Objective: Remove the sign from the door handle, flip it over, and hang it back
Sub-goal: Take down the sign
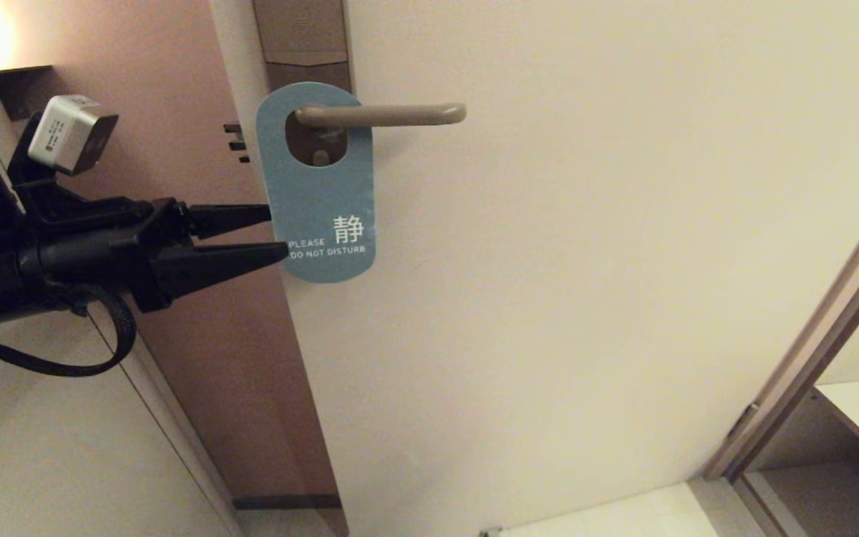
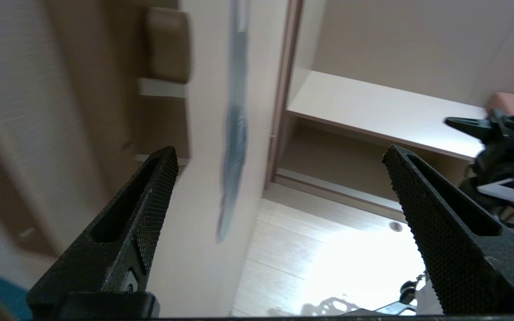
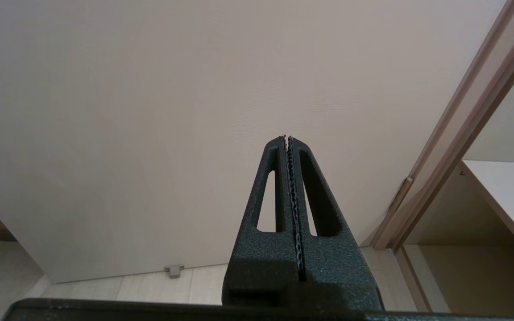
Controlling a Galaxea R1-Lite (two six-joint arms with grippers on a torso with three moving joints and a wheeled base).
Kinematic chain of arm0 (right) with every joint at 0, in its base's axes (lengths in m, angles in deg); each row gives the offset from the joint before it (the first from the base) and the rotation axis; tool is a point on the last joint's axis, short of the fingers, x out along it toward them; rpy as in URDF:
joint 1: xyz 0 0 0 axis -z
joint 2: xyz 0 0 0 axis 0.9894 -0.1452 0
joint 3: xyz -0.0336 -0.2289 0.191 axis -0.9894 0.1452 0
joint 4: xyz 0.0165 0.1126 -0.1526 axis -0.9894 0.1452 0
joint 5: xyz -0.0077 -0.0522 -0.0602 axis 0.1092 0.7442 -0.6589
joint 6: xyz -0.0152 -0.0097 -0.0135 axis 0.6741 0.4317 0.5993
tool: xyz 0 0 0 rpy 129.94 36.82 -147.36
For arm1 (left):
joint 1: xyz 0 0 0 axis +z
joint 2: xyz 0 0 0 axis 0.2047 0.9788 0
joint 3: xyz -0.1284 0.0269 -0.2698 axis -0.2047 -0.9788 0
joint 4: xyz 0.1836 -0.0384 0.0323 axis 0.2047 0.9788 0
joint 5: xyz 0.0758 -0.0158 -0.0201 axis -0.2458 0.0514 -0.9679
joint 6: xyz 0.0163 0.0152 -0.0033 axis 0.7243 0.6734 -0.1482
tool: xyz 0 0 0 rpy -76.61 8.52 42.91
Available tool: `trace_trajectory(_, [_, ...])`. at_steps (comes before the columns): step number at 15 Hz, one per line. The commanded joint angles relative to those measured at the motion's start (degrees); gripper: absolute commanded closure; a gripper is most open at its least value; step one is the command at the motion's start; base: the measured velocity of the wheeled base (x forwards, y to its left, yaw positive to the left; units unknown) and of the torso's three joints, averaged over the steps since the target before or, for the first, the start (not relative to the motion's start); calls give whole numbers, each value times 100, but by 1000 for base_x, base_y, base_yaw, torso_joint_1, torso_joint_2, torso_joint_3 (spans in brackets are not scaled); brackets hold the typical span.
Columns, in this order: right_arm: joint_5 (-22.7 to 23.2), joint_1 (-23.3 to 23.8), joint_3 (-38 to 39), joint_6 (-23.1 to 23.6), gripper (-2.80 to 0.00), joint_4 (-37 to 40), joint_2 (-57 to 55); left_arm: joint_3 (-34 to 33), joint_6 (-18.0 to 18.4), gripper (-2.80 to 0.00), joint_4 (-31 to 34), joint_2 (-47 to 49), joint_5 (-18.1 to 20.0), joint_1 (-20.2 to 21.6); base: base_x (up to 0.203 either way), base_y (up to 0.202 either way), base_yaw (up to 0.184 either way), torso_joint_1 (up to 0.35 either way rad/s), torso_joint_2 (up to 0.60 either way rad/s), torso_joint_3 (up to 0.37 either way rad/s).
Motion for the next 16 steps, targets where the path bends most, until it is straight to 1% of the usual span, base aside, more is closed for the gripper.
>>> trace_trajectory(1, [3, -2, 0, 4, 0, 2, -5, 29, -16, -280, -24, 58, 32, -128, 0, 0, 0, 0, 0, 0])
trace_trajectory(3, [3, -2, 0, 4, 0, 2, -5, 48, -21, -280, -32, 97, 32, -218, 0, 0, 0, 0, 0, 0])
trace_trajectory(11, [2, -2, 0, 4, 0, 2, -5, 452, 23, -280, -32, 482, 31, -251, 0, 0, 0, 0, 0, 0])
trace_trajectory(16, [-1, -2, 0, 4, 0, 2, -5, 757, -6, -280, -32, 693, 32, -434, 0, 0, 0, 0, 0, 0])
